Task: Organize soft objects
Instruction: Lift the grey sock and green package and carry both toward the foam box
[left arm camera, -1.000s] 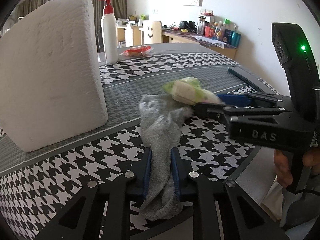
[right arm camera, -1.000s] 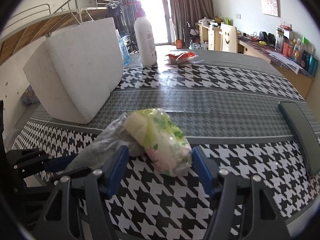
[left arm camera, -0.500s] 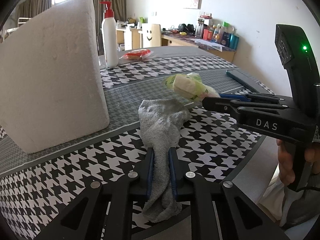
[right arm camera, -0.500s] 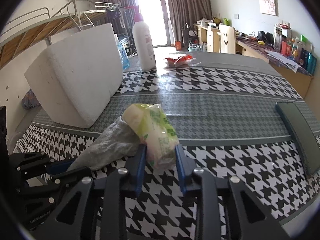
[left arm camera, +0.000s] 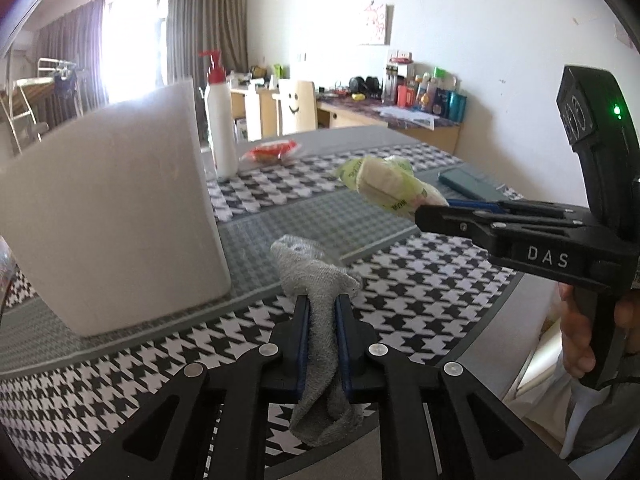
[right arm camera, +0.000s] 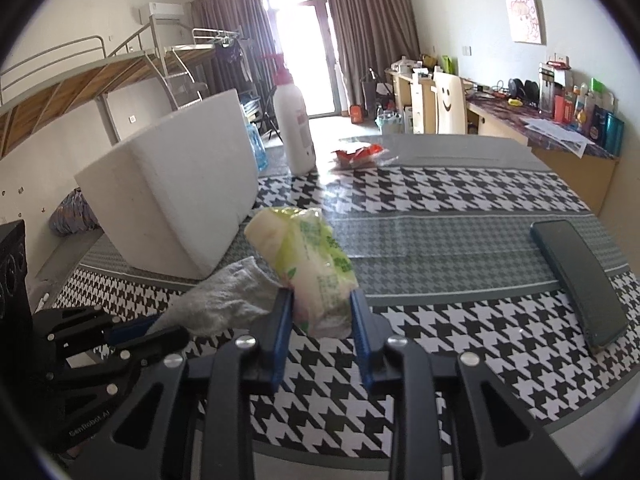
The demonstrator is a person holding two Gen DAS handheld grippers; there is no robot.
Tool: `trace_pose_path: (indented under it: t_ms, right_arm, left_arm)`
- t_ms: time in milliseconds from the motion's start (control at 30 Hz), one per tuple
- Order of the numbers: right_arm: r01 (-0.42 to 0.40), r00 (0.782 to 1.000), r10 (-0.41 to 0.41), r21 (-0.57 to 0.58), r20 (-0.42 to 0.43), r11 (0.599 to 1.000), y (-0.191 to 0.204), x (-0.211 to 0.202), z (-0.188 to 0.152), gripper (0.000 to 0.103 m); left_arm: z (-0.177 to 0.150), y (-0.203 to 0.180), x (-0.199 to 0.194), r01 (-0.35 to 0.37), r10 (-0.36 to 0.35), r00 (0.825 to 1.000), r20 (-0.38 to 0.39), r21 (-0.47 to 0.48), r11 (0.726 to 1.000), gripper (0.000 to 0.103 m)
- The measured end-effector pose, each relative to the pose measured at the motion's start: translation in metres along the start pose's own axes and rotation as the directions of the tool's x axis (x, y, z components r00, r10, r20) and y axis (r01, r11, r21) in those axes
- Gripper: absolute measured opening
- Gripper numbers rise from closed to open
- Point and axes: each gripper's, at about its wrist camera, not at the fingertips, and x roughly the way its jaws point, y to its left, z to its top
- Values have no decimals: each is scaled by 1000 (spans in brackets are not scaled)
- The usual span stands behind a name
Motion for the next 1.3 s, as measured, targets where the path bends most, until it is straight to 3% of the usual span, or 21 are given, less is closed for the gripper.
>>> trace_pose_path:
  t_ms: [333, 1300]
  right_arm:
    - [19, 998, -20, 10, 63, 1000, 4, -20, 6, 33]
    - [51, 979, -52, 10, 196, 999, 11, -55, 28, 33]
  left_arm:
    - [13, 1, -15, -31, 30, 997, 65, 18, 999, 13]
    - [66, -3, -47, -27, 14, 975, 222, 58, 998, 13]
